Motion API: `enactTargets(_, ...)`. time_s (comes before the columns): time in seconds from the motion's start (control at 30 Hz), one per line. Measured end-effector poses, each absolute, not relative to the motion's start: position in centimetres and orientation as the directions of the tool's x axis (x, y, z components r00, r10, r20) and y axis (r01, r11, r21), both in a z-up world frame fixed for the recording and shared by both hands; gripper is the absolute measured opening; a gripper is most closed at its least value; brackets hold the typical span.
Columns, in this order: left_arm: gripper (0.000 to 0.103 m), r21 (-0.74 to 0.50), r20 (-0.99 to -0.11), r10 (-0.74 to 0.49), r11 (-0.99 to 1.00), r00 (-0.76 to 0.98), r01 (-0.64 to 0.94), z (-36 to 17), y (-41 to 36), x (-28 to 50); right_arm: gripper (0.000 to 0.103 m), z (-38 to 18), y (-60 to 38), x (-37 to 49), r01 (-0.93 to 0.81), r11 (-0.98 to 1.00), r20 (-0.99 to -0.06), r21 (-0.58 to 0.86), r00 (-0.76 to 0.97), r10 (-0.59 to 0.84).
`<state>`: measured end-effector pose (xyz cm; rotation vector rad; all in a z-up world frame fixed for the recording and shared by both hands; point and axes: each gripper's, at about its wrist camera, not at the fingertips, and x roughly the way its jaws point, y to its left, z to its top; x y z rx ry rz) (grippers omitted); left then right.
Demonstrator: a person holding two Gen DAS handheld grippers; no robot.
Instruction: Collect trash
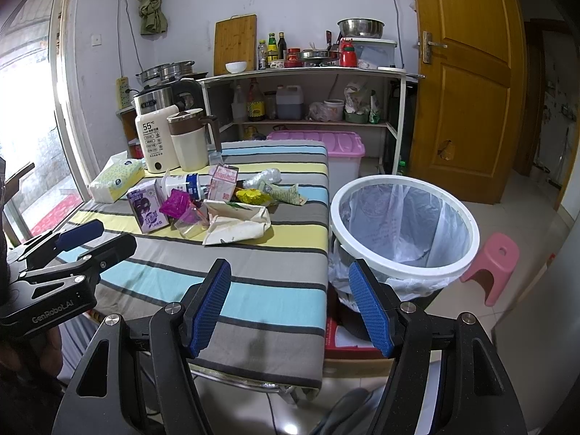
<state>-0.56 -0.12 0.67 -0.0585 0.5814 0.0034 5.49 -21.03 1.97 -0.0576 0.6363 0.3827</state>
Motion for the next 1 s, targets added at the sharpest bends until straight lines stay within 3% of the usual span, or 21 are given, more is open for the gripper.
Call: enactTargets(1.0,0.068,-0.082,-0.557,-0.040,0.997,0.830,-0.008,0.32,0.30,-0.39,0.068,2.03,-20.97,5.50,-0.368,0.928,-0.590,0.064,0.736,0.332)
